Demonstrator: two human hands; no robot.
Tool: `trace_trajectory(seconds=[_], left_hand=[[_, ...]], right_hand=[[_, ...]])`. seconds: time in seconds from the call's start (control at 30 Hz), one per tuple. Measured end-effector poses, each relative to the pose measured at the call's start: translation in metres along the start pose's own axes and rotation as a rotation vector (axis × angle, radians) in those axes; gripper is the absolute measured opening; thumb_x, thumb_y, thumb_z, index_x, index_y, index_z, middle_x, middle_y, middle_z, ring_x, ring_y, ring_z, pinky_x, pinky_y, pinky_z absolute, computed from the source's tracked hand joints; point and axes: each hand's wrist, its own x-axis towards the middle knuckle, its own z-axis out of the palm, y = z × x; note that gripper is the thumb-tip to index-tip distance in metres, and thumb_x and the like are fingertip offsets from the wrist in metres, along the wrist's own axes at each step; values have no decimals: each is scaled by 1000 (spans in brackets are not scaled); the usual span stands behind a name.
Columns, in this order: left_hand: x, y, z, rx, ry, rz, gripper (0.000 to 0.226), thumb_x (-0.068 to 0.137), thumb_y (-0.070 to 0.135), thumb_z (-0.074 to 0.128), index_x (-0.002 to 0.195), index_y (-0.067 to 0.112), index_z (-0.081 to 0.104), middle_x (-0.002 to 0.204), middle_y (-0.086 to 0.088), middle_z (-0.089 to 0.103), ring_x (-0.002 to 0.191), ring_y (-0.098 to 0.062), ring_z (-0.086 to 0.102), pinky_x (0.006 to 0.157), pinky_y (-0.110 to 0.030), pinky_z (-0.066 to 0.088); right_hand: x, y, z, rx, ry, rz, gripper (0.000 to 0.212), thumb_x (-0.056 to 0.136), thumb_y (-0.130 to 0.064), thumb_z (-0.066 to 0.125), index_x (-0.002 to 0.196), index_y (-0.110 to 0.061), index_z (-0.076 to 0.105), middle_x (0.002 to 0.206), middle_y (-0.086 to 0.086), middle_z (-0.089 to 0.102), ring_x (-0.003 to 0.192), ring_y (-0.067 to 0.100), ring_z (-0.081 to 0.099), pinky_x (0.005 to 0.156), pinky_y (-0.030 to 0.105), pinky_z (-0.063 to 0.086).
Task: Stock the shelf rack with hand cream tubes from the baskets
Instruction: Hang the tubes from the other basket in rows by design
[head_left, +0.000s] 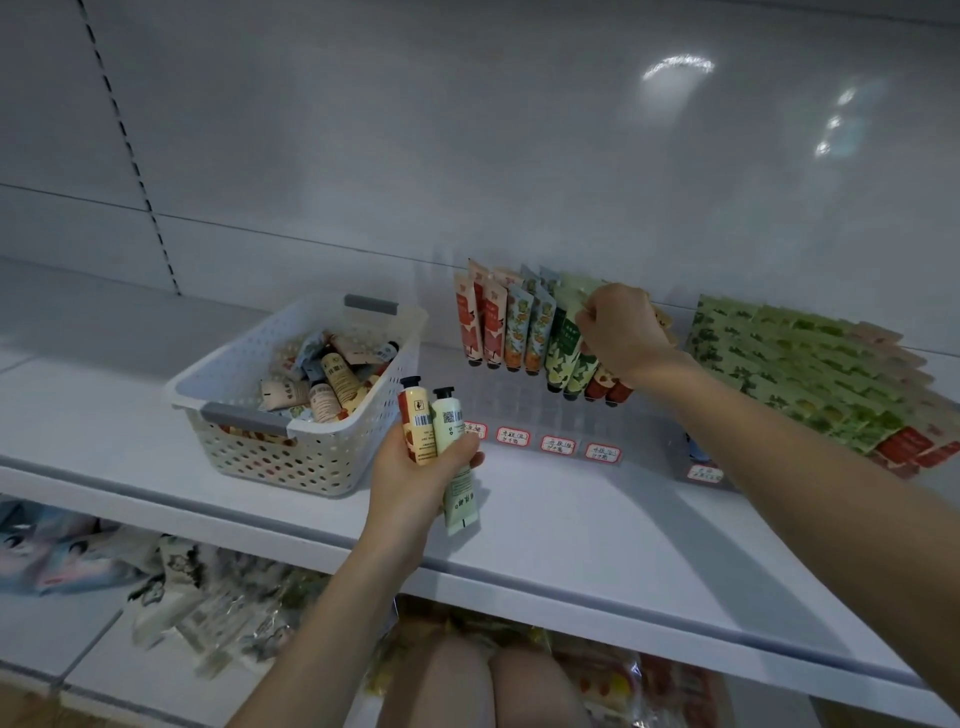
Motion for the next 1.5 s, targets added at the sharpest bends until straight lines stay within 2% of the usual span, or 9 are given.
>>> trace_trajectory(seconds=[0.27, 0.37, 0.63, 0.8, 0.9, 1.13, 1.3, 1.43, 1.5], left_hand=[[1, -2, 3, 25, -12, -14, 25, 83, 18, 67, 106, 14, 58, 93, -2, 68, 82, -13, 69, 64, -29, 49], [1, -3, 2, 19, -15, -19, 23, 83, 17, 67, 104, 16, 58, 92, -1, 68, 82, -14, 69, 64, -29, 49], [3, -7, 3, 22, -23, -12, 17, 83, 16, 67, 97, 18, 58, 90, -2, 69, 83, -16, 69, 70, -34, 52], [2, -8, 6, 29, -29, -8, 18, 83, 16, 67, 99, 16, 58, 90, -4, 69, 82, -15, 70, 71, -34, 53], [2, -9, 4, 33, -33, -2, 20, 83, 16, 67, 100, 15, 58, 91, -5, 70, 83, -16, 70, 71, -34, 53], [3, -8, 2, 22, -36, -11, 22, 83, 16, 67, 103, 13, 58, 92, -5, 70, 84, -17, 70, 72, -35, 53], [3, -7, 3, 17, -34, -12, 17, 83, 15, 67, 98, 17, 58, 90, -4, 70, 83, -17, 70, 70, -33, 53], [3, -8, 5, 23, -33, -10, 22, 83, 15, 67, 103, 13, 58, 91, -5, 70, 82, -16, 70, 67, -31, 52], [3, -8, 5, 25, -34, -12, 22, 83, 14, 68, 103, 13, 58, 92, -5, 70, 82, -17, 70, 67, -31, 52]], right_hand=[[-1, -4, 8, -4, -15, 1, 37, 94, -17, 42, 59, -22, 31, 92, 21, 63, 86, 37, 61, 54, 21, 35], [-2, -4, 9, 15, -66, 23, 36, 94, -15, 41, 60, -20, 32, 88, 23, 63, 80, 38, 63, 56, 24, 43], [3, -8, -3, -69, -140, 47, 36, 94, -18, 44, 60, -19, 31, 67, 5, 45, 72, 26, 51, 47, 22, 30], [3, -9, -3, -73, -136, 29, 36, 95, -18, 43, 62, -20, 31, 77, 10, 51, 74, 26, 53, 48, 22, 33], [3, -13, -6, -66, -178, 43, 40, 97, -16, 44, 60, -16, 31, 62, 2, 42, 61, 21, 49, 39, 19, 31], [5, -15, -12, 33, -192, 42, 32, 95, -18, 49, 65, -8, 46, 79, 19, 67, 69, 29, 67, 72, 40, 57], [8, -11, -21, 101, -190, 81, 24, 94, -18, 54, 80, 1, 59, 79, 21, 69, 69, 30, 69, 74, 43, 58], [6, -3, -29, 72, -175, 80, 28, 91, -20, 59, 73, 1, 62, 62, 10, 62, 52, 18, 58, 62, 30, 54], [4, 2, -35, -5, -142, 75, 24, 89, -24, 60, 86, 0, 64, 74, 11, 62, 65, 22, 59, 61, 30, 50]])
